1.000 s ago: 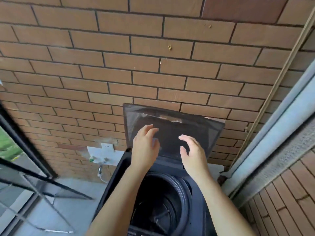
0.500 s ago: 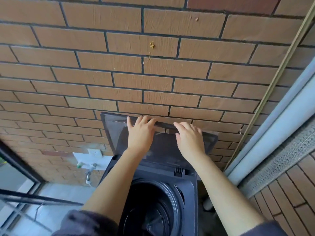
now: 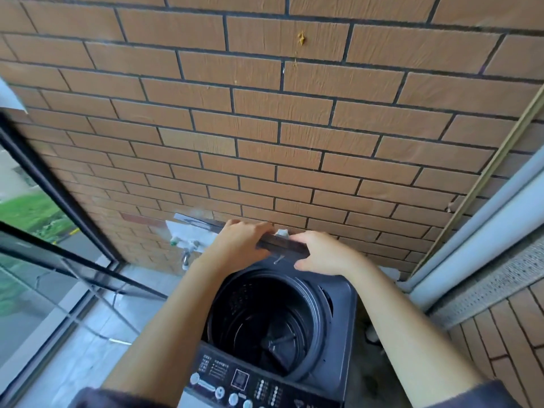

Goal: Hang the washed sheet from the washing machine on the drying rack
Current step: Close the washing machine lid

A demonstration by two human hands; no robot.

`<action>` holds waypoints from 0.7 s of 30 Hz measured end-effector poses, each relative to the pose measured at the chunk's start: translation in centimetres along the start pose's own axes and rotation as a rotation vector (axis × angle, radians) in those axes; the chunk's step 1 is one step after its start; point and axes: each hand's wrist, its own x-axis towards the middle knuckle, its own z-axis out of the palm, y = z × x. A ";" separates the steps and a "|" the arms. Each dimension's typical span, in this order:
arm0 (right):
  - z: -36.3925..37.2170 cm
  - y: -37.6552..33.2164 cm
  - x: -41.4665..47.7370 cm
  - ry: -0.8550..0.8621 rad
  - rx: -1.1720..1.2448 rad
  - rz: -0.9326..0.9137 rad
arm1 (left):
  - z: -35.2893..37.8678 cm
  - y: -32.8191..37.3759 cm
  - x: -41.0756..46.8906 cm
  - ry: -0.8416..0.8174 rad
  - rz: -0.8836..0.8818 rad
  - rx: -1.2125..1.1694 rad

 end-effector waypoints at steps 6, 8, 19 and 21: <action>4.9 -0.5 -0.7 -0.102 0.018 0.023 | 2.7 -0.6 -3.9 -0.207 -0.058 0.016; 6.6 -0.4 -0.7 -0.126 0.006 0.056 | 4.0 -0.7 -4.9 -0.274 -0.055 0.038; 16.0 0.5 -0.1 -0.260 -0.012 0.170 | 12.2 -2.0 -9.6 -0.497 -0.125 0.062; 17.3 0.8 -0.1 -0.270 -0.034 0.186 | 13.4 -2.1 -10.1 -0.527 -0.142 0.050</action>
